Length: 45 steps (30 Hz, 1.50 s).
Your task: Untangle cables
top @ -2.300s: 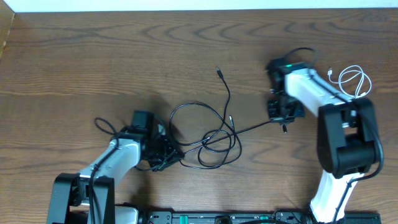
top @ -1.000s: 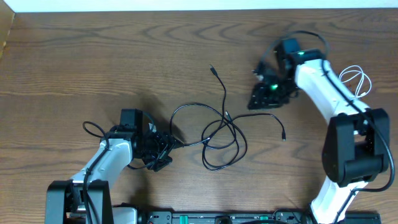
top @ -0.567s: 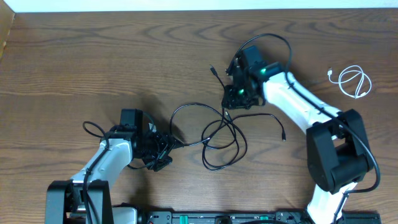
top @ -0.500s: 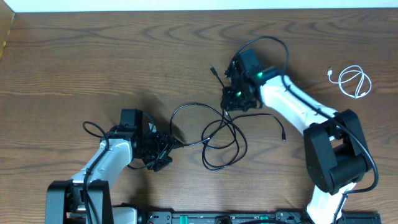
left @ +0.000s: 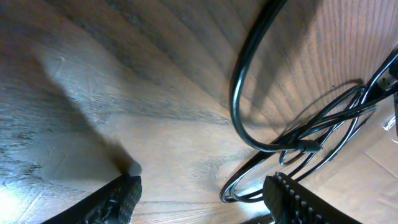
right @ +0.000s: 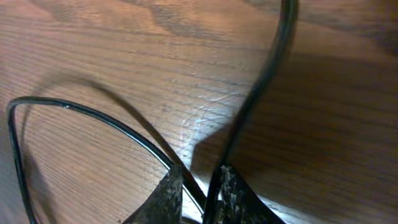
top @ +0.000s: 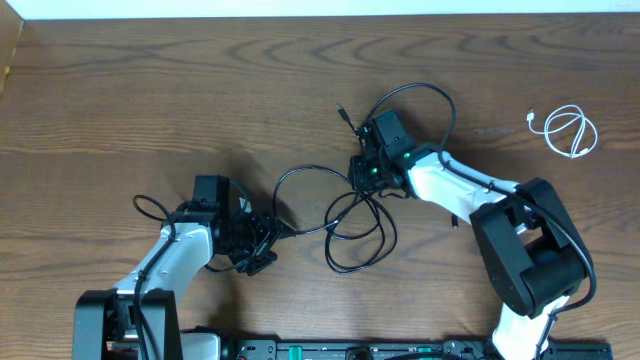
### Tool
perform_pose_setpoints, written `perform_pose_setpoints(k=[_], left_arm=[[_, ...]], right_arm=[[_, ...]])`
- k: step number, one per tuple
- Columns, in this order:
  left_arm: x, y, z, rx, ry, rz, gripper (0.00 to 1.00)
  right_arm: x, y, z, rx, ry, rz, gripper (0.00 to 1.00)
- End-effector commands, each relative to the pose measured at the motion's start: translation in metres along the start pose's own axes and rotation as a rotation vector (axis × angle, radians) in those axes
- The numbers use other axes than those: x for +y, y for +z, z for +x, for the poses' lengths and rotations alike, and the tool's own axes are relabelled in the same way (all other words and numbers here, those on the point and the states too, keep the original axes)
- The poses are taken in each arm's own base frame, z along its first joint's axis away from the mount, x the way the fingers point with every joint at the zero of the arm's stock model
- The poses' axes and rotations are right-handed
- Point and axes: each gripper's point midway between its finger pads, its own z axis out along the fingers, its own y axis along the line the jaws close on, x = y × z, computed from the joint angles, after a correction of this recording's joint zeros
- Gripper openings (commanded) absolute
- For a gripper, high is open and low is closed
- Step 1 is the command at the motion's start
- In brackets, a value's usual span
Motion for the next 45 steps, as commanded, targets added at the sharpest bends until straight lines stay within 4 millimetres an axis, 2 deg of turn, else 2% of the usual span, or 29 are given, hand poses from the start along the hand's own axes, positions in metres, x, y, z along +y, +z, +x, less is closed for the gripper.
perform_pose_setpoints(k=[1,2,4,6,8,10,15,25,28,32,38,41,45], left_arm=[[0.093,0.008,-0.012,-0.122,-0.067,-0.367,0.71],[0.093,0.008,-0.012,-0.123,-0.066,-0.367,0.72],[0.093,0.008,-0.012,-0.123,-0.066,-0.367,0.71],[0.092,0.008,-0.011,-0.121,-0.066,-0.365,0.71],[0.087,0.01,-0.01,-0.103,-0.042,-0.339,0.72],[0.07,0.016,-0.005,-0.048,0.07,-0.244,0.71],[0.027,0.021,0.011,0.064,0.292,-0.002,0.71],[-0.02,0.01,0.044,0.189,0.579,0.331,0.71],[-0.021,0.01,0.044,0.187,0.582,0.334,0.71],[-0.02,0.01,0.043,0.182,0.584,0.328,0.71],[0.001,0.018,0.024,0.116,0.464,0.162,0.71],[0.012,0.021,0.014,0.078,0.389,0.081,0.71],[0.014,0.021,0.013,0.073,0.383,0.072,0.71]], right_arm=[[0.0,0.007,0.018,0.023,-0.002,0.009,0.17],[0.001,0.008,0.017,0.017,-0.006,0.005,0.15],[0.005,0.007,0.013,0.003,-0.016,-0.008,0.01],[0.017,0.002,0.005,-0.021,-0.027,-0.067,0.01],[0.036,-0.012,-0.01,-0.063,-0.041,-0.16,0.01],[0.053,-0.038,-0.03,-0.132,-0.044,-0.242,0.01],[0.079,-0.095,-0.058,-0.275,-0.086,-0.316,0.01],[0.123,-0.227,-0.097,-0.64,-0.217,-0.408,0.01],[0.137,-0.264,-0.101,-0.744,-0.268,-0.448,0.01],[0.147,-0.299,-0.101,-0.854,-0.399,-0.443,0.01],[0.162,-0.349,-0.094,-1.017,-0.594,-0.427,0.01],[0.18,-0.386,-0.084,-1.123,-0.705,-0.49,0.01],[0.194,-0.441,-0.075,-1.3,-0.766,-0.546,0.01]])
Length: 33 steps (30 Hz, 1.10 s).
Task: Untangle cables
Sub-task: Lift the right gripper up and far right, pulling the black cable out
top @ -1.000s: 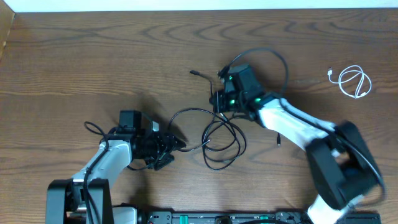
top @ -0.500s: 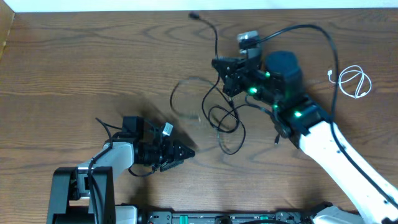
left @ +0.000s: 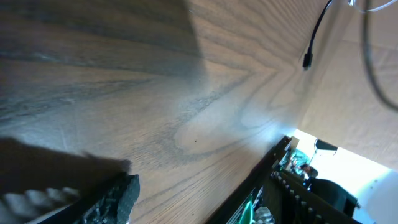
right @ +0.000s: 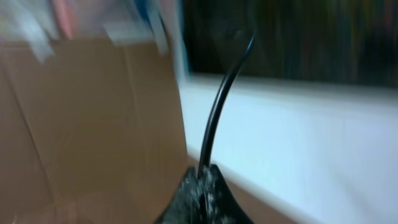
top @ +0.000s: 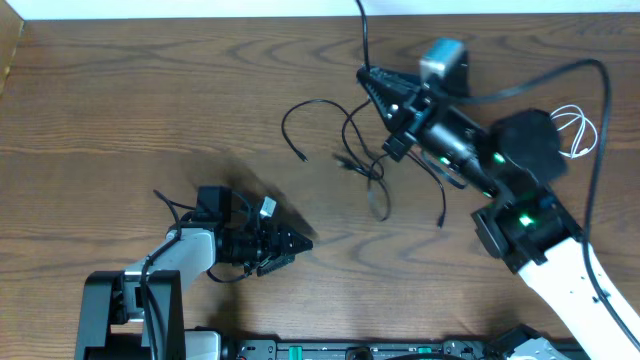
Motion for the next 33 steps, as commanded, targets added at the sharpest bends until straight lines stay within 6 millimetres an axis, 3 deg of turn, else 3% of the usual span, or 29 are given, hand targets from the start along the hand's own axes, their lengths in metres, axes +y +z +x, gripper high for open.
perform_pose_setpoints(k=[1,4,10,19,22,28,33], left_arm=[[0.04,-0.001,-0.004,-0.045,-0.067,-0.199,0.71],[0.04,-0.001,-0.004,-0.045,-0.067,-0.199,0.71],[0.04,-0.001,-0.004,-0.045,-0.067,-0.199,0.72],[0.04,-0.001,-0.004,-0.045,-0.067,-0.199,0.71],[0.04,-0.001,-0.004,-0.045,-0.067,-0.199,0.71],[0.04,-0.001,-0.004,-0.045,-0.067,-0.2,0.71],[0.04,-0.001,-0.004,-0.044,-0.067,-0.199,0.71]], right_arm=[[0.02,-0.016,-0.045,-0.127,-0.112,-0.05,0.01],[0.022,-0.024,-0.068,-0.207,-0.152,-0.026,0.01],[0.006,-0.031,-0.088,-0.286,-0.159,0.082,0.01],[-0.03,-0.055,-0.125,-0.435,-0.204,0.27,0.01],[-0.051,-0.073,-0.145,-0.525,-0.22,0.39,0.01],[-0.026,-0.11,-0.2,-0.755,-0.268,0.359,0.01],[-0.031,-0.106,-0.192,-0.663,-0.241,0.383,0.01]])
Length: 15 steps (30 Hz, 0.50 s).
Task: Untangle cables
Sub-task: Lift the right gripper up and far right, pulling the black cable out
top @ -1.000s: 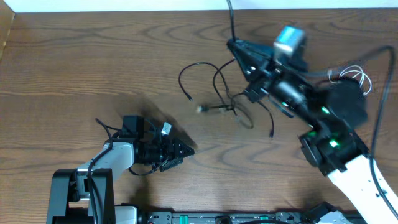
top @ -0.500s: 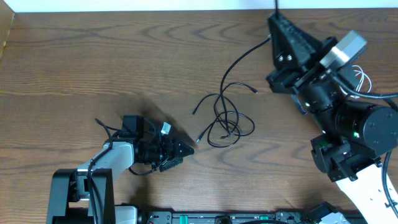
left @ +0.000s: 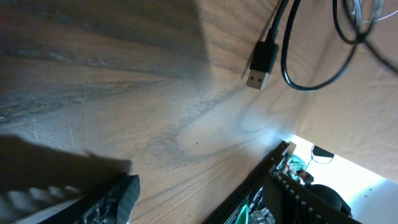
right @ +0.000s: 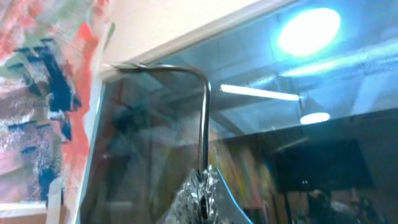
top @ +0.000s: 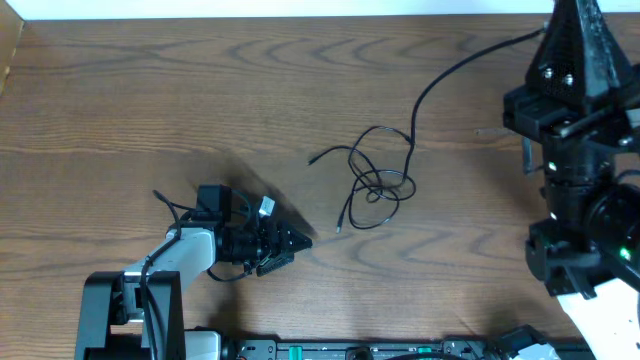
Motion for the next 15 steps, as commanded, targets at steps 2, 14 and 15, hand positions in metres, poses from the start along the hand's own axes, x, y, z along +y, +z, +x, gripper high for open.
perform_pose_setpoints(k=[2,14,15], left_arm=[[0.039,0.0,-0.004,-0.045,-0.028,-0.187,0.71],[0.023,0.002,-0.019,-0.091,-0.063,-0.107,0.7],[0.028,0.001,-0.022,-0.109,-0.079,-0.138,0.7]], right_arm=[[-0.006,0.0,0.006,0.067,0.01,0.035,0.01],[0.033,0.003,-0.041,0.013,0.039,-0.162,0.01],[0.039,0.003,-0.052,-0.005,0.035,-0.19,0.01]])
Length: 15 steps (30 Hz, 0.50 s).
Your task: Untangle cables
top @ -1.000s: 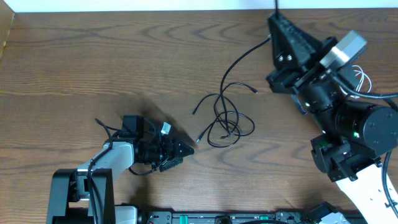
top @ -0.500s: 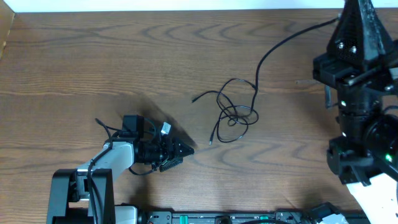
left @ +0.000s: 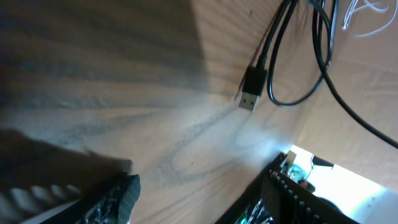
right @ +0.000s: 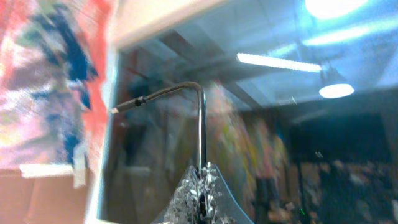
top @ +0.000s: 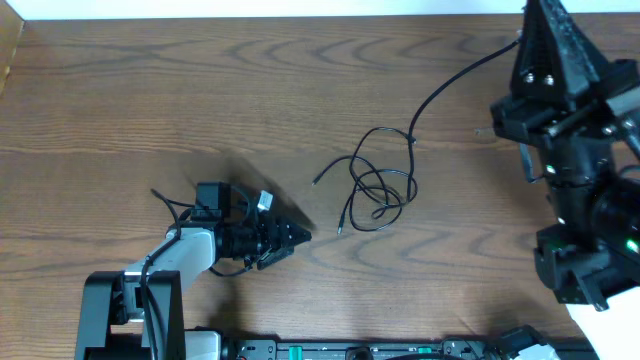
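Note:
A black cable (top: 378,188) lies in a loose knot of loops at mid-table. One strand rises from it to my right gripper (top: 533,22), which is lifted high near the overhead camera and shut on that strand. In the right wrist view the gripper (right: 200,171) pinches a short bent stub of the cable (right: 200,118), aimed at a window. The cable's USB plug (left: 252,96) rests on the wood ahead of my left gripper (left: 202,186), which is open and empty. Overhead, the left gripper (top: 298,237) lies low, left of the plug (top: 340,230).
The brown wooden table (top: 150,90) has its far edge at the top of the overhead view. A thin white cable (left: 367,7) shows at the far edge of the left wrist view. The raised right arm (top: 585,200) covers the table's right side.
The right arm has shifted slightly left, still shut on the strand. The knot and its free ends have shifted a little on the table. The left gripper stays open in place.
At first my right gripper was low, shut on the cable at the tangle, with the open left gripper at its left loops. Then the right arm held the cable raised and the tangle was away from the left gripper. Now the arm is high and the loops are looser.

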### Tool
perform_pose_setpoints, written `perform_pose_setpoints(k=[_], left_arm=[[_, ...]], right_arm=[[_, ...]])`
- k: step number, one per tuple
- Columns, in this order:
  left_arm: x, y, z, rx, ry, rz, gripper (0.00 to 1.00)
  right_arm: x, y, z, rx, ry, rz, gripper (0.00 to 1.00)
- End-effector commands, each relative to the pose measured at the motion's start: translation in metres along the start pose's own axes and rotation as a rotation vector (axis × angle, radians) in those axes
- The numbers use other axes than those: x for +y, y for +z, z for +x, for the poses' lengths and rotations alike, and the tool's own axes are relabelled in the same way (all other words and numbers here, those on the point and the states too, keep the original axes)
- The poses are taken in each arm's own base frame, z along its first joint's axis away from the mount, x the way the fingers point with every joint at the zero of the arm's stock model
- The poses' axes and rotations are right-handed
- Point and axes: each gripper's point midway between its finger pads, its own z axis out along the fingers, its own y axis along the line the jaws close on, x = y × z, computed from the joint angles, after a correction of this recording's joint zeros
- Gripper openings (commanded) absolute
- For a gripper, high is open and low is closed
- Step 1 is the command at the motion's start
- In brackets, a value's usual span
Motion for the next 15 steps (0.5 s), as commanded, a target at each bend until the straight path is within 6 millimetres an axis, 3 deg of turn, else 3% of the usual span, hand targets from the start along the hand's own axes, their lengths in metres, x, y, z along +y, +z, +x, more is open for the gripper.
perform_pose_setpoints(k=[1,7,15], left_arm=[[0.04,-0.001,-0.009,-0.078,-0.105,-0.193,0.7],[0.053,-0.004,-0.014,-0.117,-0.116,-0.27,0.7],[0.055,-0.004,-0.012,-0.11,-0.123,-0.279,0.7]], right_arm=[[0.033,-0.006,-0.072,-0.131,-0.022,-0.142,0.01],[0.056,-0.02,-0.138,-0.258,-0.061,-0.214,0.01],[0.069,-0.034,-0.201,-0.398,-0.126,-0.226,0.01]])
